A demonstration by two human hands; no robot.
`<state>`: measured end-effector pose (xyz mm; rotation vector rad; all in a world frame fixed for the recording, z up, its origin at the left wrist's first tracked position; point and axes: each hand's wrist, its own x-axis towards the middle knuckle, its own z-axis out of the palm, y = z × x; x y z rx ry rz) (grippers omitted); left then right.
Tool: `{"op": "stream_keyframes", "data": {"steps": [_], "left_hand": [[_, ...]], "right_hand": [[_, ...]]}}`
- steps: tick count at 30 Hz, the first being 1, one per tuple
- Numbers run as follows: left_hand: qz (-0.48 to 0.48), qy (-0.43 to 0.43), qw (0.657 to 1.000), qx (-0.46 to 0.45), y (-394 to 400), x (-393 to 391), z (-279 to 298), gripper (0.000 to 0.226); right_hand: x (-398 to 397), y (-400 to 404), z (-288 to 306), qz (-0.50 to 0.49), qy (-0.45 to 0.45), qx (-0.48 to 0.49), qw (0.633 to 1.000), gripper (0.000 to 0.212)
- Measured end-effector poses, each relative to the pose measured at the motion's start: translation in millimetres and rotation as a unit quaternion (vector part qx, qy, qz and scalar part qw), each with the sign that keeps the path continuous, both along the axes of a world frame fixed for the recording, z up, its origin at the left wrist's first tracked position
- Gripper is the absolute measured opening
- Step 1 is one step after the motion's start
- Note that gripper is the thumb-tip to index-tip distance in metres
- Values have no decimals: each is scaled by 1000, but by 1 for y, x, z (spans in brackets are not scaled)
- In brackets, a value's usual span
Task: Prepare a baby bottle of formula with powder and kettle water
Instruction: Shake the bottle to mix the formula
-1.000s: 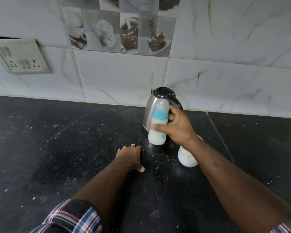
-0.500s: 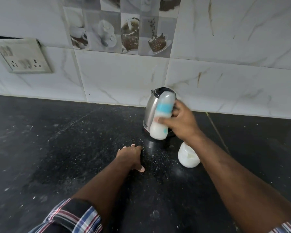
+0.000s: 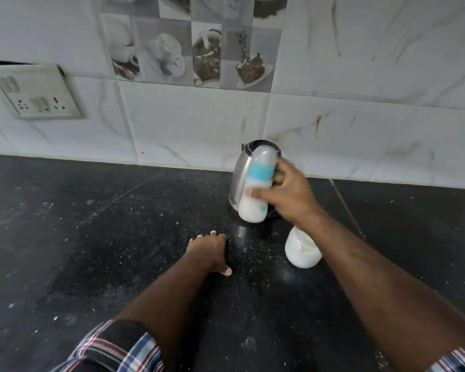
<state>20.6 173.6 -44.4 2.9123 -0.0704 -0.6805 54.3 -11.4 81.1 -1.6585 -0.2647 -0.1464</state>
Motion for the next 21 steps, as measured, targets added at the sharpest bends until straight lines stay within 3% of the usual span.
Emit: {"op": "stream_keyframes", "data": {"steps": [1, 4, 5, 8, 12, 13, 15, 16, 19, 20, 21], "left_hand": [[0, -2, 1000, -1, 0, 0, 0, 106], [1, -2, 1000, -6, 0, 1, 0, 105], [3, 2, 1000, -6, 0, 0, 0, 105], [1, -1, 1000, -6, -1, -1, 1, 104], [2, -2, 1000, -9, 1, -1, 0, 104], [3, 1, 1000, -7, 1, -1, 0, 104], [1, 1, 1000, -2, -1, -1, 1, 104], [1, 1, 1000, -1, -2, -1, 2, 104], [2, 2, 1000, -4, -1, 0, 1, 104], [2, 4, 1000, -5, -1, 0, 1, 104], [2, 4, 1000, -4, -1, 0, 1, 104]], "right_hand": [[2, -1, -6, 1, -12, -12, 1000, 59], [10, -3, 10, -99, -44, 120, 987, 56], [7, 0, 12, -92, -47, 123, 987, 57], [2, 1, -2, -1, -12, -16, 1000, 61], [13, -7, 21, -110, -62, 141, 982, 52], [9, -6, 22, -94, -59, 122, 986, 53], [8, -5, 7, -22, -26, -9, 999, 57], [10, -7, 4, -16, -30, -21, 999, 59], [17, -13, 18, -102, -59, 110, 987, 57], [14, -10, 19, -95, -57, 120, 987, 57], [10, -9, 15, -69, -41, 63, 995, 59]]}}
